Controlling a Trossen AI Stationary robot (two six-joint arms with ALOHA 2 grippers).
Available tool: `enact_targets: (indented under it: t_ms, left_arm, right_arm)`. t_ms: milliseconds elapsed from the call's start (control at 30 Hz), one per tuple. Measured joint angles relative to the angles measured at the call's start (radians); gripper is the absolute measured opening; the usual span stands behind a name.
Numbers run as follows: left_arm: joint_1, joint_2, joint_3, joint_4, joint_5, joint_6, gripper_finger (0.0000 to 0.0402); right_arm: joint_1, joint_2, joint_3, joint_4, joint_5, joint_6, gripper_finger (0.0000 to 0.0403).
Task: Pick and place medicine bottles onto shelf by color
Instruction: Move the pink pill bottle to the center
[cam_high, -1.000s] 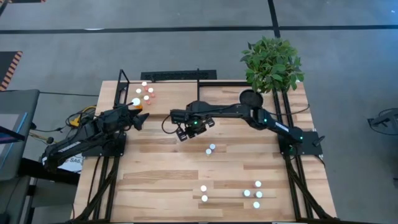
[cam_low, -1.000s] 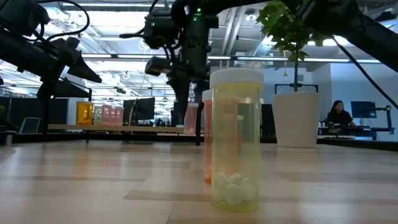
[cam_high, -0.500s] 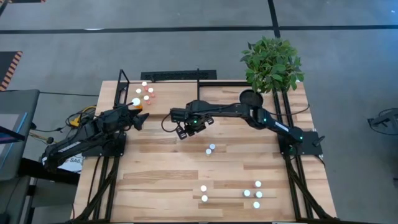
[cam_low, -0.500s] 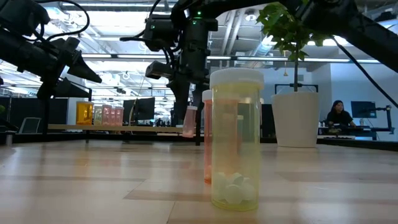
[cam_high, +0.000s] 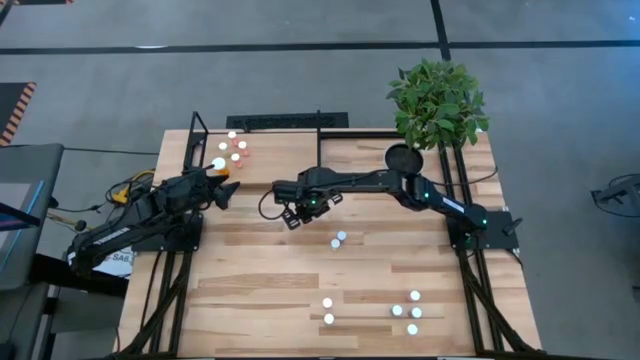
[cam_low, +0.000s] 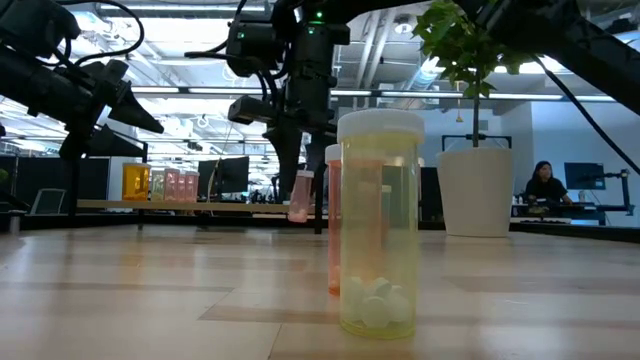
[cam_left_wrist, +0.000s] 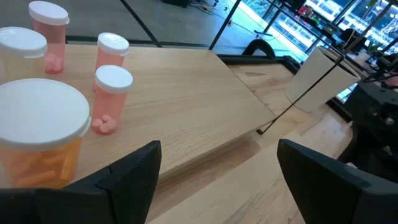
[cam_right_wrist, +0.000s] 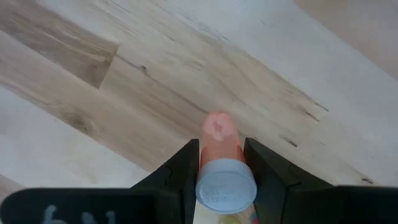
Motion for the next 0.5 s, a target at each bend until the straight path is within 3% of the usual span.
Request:
enact_targets:
  t_ms: [500]
  left_arm:
    - [0.0,0.0,0.0,0.0,0.0,0.0,0.0309]
  right_arm:
    - [0.001,0.049,-0.003,-0.007,-0.026,-0.023,0.0144]
